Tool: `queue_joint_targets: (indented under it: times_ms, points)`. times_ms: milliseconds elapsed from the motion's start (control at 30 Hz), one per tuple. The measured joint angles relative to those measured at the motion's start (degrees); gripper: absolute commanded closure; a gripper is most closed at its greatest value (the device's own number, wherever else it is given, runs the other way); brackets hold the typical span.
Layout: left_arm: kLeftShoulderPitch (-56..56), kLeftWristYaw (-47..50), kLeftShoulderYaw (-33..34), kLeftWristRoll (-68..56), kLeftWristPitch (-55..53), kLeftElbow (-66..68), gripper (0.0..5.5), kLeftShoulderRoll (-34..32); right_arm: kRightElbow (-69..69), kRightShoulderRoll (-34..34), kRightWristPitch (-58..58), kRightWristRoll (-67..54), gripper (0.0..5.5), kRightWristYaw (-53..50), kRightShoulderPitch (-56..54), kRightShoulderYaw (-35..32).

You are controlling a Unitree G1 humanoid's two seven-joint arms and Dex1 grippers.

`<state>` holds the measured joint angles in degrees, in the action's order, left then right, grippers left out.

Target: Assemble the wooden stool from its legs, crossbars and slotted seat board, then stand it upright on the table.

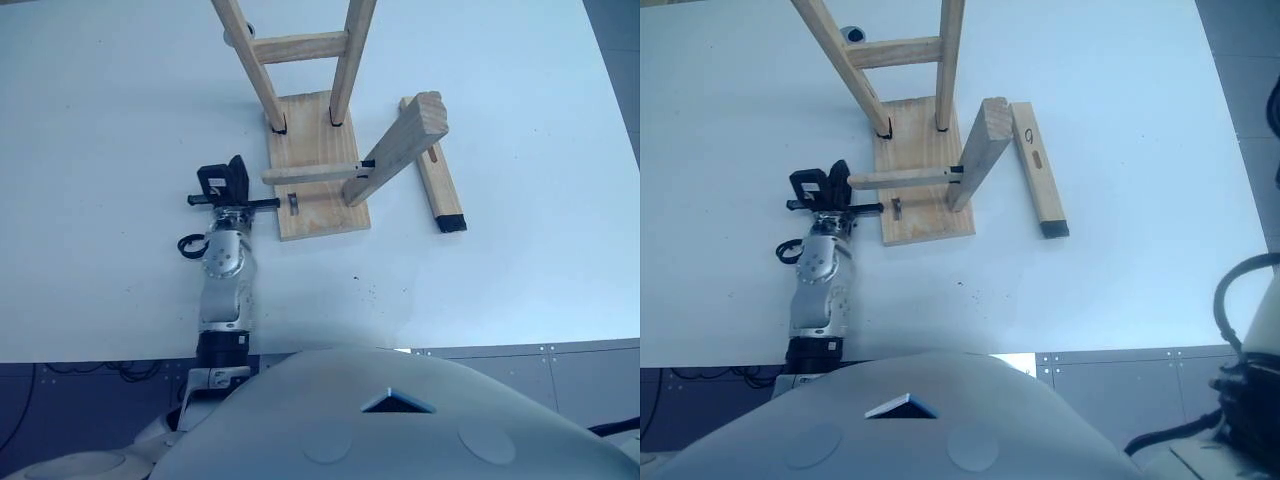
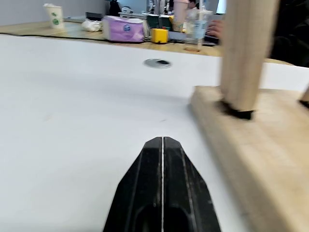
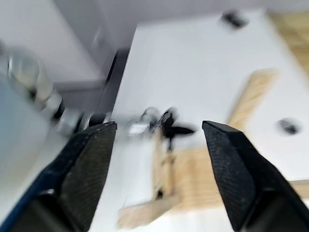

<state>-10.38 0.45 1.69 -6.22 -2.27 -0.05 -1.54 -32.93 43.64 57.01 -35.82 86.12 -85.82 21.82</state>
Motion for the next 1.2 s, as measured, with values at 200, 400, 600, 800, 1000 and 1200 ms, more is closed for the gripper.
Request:
queue_joint_targets:
  times_ms: [200,400,600,800,1000,1200]
  points:
    - [-5.1,-2.3,7.7,-3.7,-4.0,-5.5,5.5,-4.7,9.9,-1.0,5.7,5.2,3.73,-30.9,30.7,-14.4]
    - [-4.9,-2.6,14.9,-6.3,-7.1,-7.3,5.5,-9.3,41.1,-9.7,17.5,6.6,3.14,-52.8,62.6,-21.0]
    - [-4.1,-2.6,13.1,-6.2,-7.9,-9.2,5.5,-7.0,53.1,-7.9,15.4,10.6,2.06,-57.8,69.1,-18.8]
    - [-2.5,-2.6,11.5,-5.3,-8.8,-9.2,5.5,-6.9,54.5,-6.4,15.9,12.8,2.06,-58.9,73.2,-16.1]
    - [-2.3,-3.1,11.6,-5.0,-9.9,-9.9,5.5,-7.2,54.5,-4.4,18.2,12.8,2.24,-58.2,76.7,-14.5]
    - [-1.4,-2.9,11.8,-4.8,-10.0,-10.3,5.5,-7.2,49.0,-4.1,12.3,15.1,3.45,-57.6,76.8,-14.6]
